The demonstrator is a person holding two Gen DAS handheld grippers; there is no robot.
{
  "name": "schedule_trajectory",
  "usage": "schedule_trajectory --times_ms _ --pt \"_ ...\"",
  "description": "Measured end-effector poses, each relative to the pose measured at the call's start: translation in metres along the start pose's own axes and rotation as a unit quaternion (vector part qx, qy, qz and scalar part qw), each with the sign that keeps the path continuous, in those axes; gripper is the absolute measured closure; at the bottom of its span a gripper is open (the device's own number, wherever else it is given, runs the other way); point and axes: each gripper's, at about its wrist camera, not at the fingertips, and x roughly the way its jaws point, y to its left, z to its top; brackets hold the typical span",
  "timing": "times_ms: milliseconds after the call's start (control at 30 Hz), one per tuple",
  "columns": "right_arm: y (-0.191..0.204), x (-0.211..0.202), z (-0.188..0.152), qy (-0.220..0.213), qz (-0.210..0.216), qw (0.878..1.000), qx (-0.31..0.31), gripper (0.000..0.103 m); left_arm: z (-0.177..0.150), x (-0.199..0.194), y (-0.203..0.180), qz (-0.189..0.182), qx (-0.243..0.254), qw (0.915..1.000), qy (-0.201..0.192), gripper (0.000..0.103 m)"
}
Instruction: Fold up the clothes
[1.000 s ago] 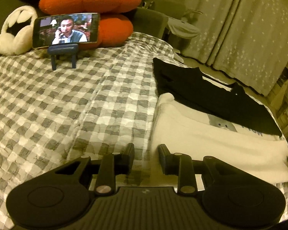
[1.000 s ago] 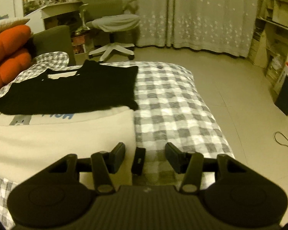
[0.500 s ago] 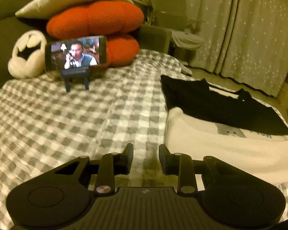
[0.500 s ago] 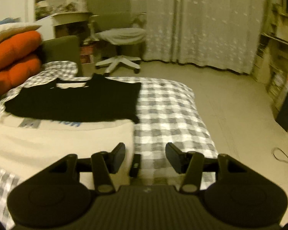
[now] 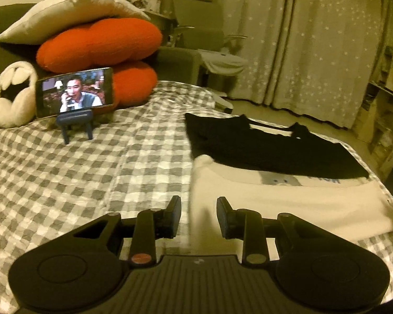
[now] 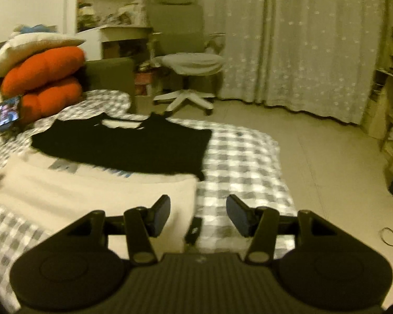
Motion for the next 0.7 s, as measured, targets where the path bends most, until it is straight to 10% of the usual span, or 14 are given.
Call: schedule_trajectory --times_ms 367,567,700 --pt "0.083 0.008 -0.017 0.025 0.115 0.979 -0.166 0.052 -0.006 0.001 -0.014 -0.026 0.026 0.9993 0.009 0.074" --pt "0.108 0.013 -0.025 0.03 0.123 0.967 -0.221 0.048 -0.015 0.011 -0.031 -0.097 0.071 0.9912 0.056 0.071" --pt "0.109 0.018 -0.028 0.034 0.103 0.966 -0.236 0.048 -0.019 0.019 -0.039 -0.066 0.121 0.9882 0.067 0.069"
